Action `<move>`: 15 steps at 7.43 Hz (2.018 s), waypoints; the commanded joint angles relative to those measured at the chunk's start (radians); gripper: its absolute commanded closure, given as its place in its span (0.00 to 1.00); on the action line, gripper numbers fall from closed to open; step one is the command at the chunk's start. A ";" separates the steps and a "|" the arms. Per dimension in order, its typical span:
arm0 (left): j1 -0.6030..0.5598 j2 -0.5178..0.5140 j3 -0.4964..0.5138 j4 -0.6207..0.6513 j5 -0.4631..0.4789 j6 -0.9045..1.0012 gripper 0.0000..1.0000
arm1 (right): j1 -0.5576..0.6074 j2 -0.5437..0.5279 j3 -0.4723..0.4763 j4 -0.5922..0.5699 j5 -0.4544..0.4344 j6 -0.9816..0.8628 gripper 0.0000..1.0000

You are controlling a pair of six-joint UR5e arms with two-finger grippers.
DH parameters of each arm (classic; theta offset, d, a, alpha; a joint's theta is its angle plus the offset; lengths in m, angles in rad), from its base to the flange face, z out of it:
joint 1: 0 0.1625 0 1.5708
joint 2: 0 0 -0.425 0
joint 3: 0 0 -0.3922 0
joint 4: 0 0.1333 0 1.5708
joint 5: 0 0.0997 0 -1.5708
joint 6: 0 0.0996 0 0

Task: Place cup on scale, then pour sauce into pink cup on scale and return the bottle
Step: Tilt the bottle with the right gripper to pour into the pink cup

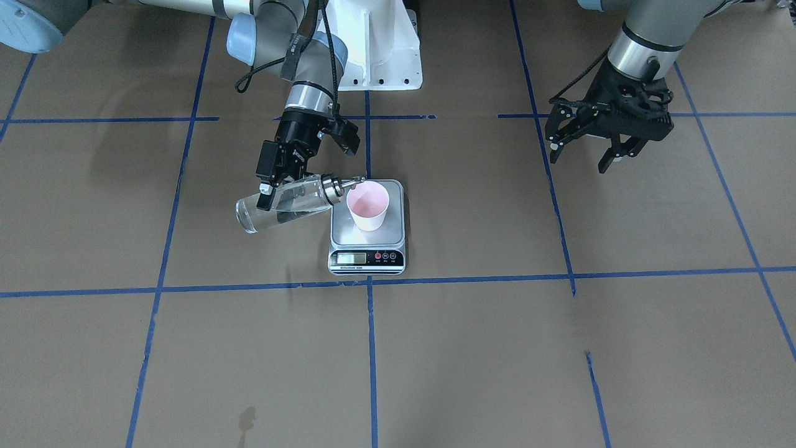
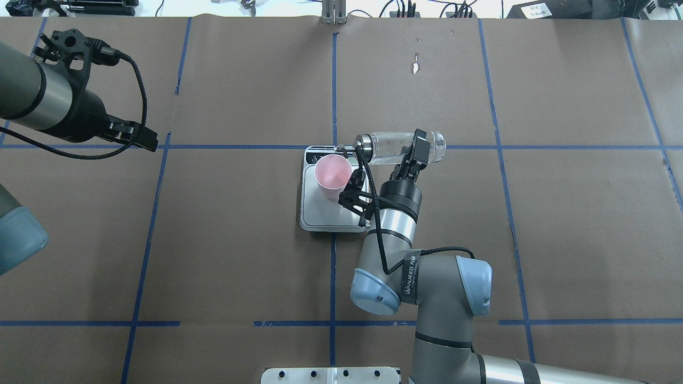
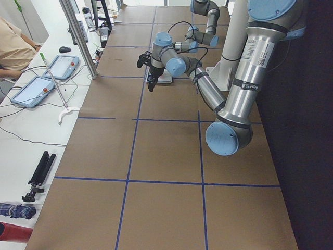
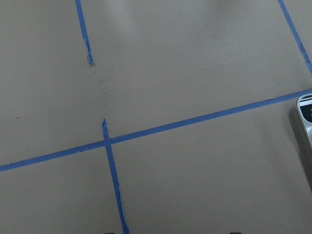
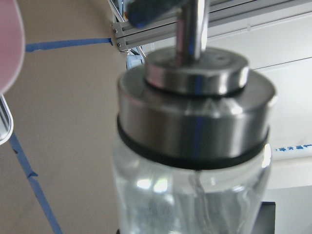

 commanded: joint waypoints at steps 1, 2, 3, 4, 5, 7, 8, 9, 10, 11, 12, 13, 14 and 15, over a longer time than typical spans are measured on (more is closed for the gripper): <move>0.000 0.000 0.000 0.000 0.000 0.000 0.17 | 0.006 0.003 0.000 0.000 -0.002 -0.020 1.00; 0.000 0.000 -0.002 0.001 0.000 -0.002 0.17 | 0.006 -0.005 0.000 0.000 -0.004 -0.037 1.00; 0.000 0.000 -0.002 0.001 0.000 -0.002 0.17 | 0.006 -0.007 0.000 -0.002 -0.005 -0.058 1.00; -0.001 0.000 -0.006 0.001 0.000 -0.002 0.17 | 0.008 -0.005 0.001 -0.014 -0.022 -0.109 1.00; -0.001 0.002 -0.009 0.001 0.000 -0.002 0.17 | 0.008 -0.005 0.001 -0.016 -0.030 -0.126 1.00; -0.001 0.014 -0.020 0.001 0.000 -0.003 0.16 | 0.008 -0.008 0.000 -0.022 -0.051 -0.183 1.00; -0.001 0.020 -0.028 0.001 0.000 -0.003 0.16 | 0.008 -0.007 0.000 -0.022 -0.054 -0.206 1.00; -0.001 0.020 -0.031 0.001 -0.002 -0.003 0.16 | 0.009 -0.008 0.000 -0.023 -0.066 -0.211 1.00; 0.000 0.020 -0.031 0.001 -0.002 -0.003 0.16 | 0.009 -0.011 -0.002 -0.052 -0.085 -0.239 1.00; 0.000 0.021 -0.029 0.001 -0.002 -0.003 0.16 | 0.009 -0.017 -0.002 -0.061 -0.097 -0.264 1.00; 0.000 0.022 -0.029 0.001 -0.002 -0.003 0.16 | 0.009 -0.016 -0.002 -0.062 -0.099 -0.272 1.00; 0.000 0.022 -0.029 0.001 -0.002 -0.003 0.16 | 0.009 -0.023 -0.002 -0.062 -0.099 -0.273 1.00; 0.000 0.020 -0.029 0.001 -0.002 -0.003 0.16 | 0.009 -0.027 -0.002 -0.062 -0.099 -0.278 1.00; 0.000 0.020 -0.029 0.001 -0.002 -0.006 0.16 | 0.008 -0.034 -0.002 -0.063 -0.109 -0.334 1.00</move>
